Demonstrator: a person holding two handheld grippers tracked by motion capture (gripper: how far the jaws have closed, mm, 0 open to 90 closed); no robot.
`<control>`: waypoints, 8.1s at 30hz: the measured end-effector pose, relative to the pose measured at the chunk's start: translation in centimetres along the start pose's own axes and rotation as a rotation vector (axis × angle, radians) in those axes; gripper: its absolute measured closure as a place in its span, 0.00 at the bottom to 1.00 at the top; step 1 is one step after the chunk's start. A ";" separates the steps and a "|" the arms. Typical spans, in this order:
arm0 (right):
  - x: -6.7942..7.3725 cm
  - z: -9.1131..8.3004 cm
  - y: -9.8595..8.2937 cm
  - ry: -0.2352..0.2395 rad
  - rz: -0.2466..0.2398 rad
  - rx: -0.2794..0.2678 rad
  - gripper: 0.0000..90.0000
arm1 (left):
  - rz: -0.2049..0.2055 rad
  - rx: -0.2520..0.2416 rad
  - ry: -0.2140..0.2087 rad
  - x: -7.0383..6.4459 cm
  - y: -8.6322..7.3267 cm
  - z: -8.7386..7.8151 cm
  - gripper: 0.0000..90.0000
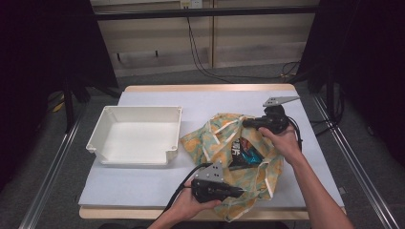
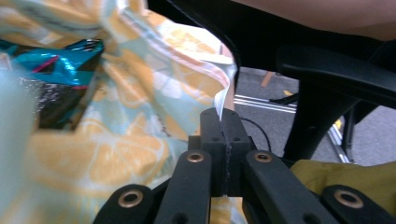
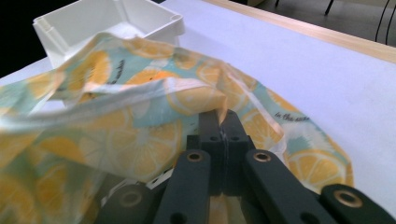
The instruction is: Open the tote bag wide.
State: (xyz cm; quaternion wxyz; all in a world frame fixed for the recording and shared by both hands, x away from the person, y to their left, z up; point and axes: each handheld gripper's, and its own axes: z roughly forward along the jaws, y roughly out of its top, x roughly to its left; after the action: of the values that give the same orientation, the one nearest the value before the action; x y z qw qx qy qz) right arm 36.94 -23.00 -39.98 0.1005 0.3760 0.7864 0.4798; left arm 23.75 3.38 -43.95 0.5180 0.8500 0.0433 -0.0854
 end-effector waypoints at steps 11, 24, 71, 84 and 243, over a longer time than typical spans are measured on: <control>-2.2 1.8 2.2 -0.048 0.018 0.010 1.00 | 0.035 0.006 -0.043 -1.0 0.3 0.0 1.00; -4.8 4.6 2.1 -0.152 0.073 0.055 0.98 | 0.070 0.029 -0.094 -1.7 0.2 0.2 1.00; 2.7 -7.5 -3.6 -0.047 0.033 -0.129 0.49 | -0.015 -0.128 0.181 3.9 3.7 -4.2 0.83; 4.4 -4.7 -7.1 -0.048 0.001 -0.015 0.40 | -0.093 -0.108 0.253 7.5 1.9 -3.8 0.77; 3.2 -7.7 -5.1 -0.134 -0.033 -0.163 0.51 | 0.019 0.078 0.221 7.7 7.6 1.1 0.98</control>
State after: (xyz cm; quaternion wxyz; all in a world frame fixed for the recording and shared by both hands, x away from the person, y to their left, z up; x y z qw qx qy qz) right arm 28.18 -27.32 -39.57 0.1913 0.3848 0.7424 0.5140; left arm 32.45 -1.17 -39.28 0.4774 0.8741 0.0887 0.0123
